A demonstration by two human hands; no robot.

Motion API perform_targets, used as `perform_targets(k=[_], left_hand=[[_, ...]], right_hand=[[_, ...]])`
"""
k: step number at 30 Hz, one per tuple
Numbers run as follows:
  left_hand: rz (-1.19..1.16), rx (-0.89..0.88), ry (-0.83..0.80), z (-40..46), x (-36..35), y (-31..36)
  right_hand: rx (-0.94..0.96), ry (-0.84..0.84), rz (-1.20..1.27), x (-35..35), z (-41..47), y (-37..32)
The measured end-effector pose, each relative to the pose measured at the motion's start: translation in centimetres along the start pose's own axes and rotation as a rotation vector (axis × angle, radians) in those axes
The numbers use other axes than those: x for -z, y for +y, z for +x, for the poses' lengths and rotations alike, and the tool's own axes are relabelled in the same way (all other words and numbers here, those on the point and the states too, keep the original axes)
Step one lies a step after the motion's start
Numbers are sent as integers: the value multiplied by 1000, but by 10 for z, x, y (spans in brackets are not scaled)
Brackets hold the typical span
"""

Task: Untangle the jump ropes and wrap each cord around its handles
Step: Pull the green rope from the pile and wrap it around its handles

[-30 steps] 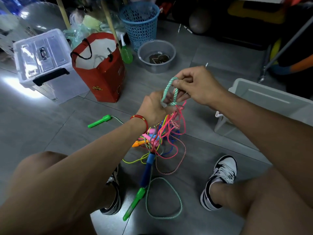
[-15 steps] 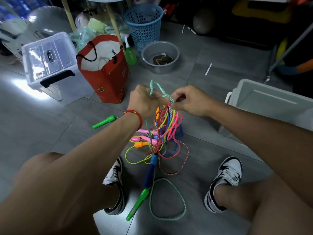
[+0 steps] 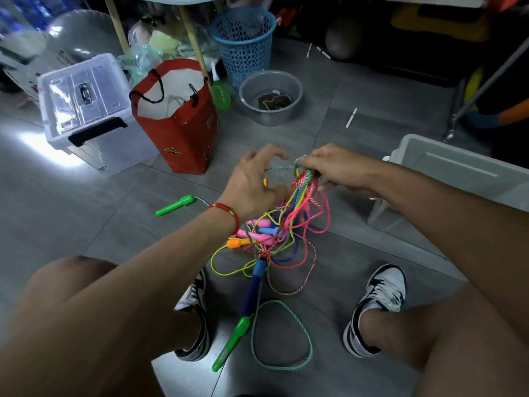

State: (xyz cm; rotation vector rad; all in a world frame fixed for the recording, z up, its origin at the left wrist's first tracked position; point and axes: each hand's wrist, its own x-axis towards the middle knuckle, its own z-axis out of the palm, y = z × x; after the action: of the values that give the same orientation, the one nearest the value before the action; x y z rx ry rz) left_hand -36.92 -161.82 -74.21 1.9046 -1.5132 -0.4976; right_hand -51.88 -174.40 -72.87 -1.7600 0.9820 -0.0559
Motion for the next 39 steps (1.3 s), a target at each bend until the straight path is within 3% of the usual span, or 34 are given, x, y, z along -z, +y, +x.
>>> perform_targets(k=[6, 9, 11, 16, 18, 21, 23, 24, 26, 28, 29, 31, 34, 35, 36, 39], left_hand=[[46, -52, 2, 6, -10, 5], [105, -6, -1, 10, -5, 8], [145, 14, 12, 11, -3, 9], [110, 249, 196, 23, 18, -9], [64, 355, 249, 28, 27, -18], [118, 334, 209, 32, 29, -24], [109, 362, 215, 35, 30, -27], [98, 378, 228, 37, 32, -28], [99, 390, 279, 39, 39, -28], [118, 381, 277, 41, 45, -31], [137, 377, 261, 41, 45, -33], [147, 400, 221, 40, 41, -39], [104, 456, 145, 33, 30, -46], [94, 462, 121, 29, 26, -47], [81, 471, 110, 27, 24, -49], [57, 489, 104, 25, 25, -56]], right_hand=[[116, -229, -78, 1, -19, -6], [259, 99, -476, 4, -15, 2], [280, 256, -535, 5, -3, 16], [54, 184, -750, 23, 13, 53], [15, 232, -624, 39, 8, 58], [74, 374, -287, 55, 4, 47], [100, 371, 14, 57, -4, 32], [146, 355, -13, 59, -8, 31], [221, 276, -453, 68, -14, 35], [120, 195, -962, 75, -17, 50], [58, 166, -1051, 75, -19, 58], [-21, 221, -853, 74, -21, 66], [2, 292, -192, 67, -25, 60], [19, 294, -121, 66, -27, 54], [52, 295, -213, 68, -29, 51], [148, 328, -947, 87, -40, 45]])
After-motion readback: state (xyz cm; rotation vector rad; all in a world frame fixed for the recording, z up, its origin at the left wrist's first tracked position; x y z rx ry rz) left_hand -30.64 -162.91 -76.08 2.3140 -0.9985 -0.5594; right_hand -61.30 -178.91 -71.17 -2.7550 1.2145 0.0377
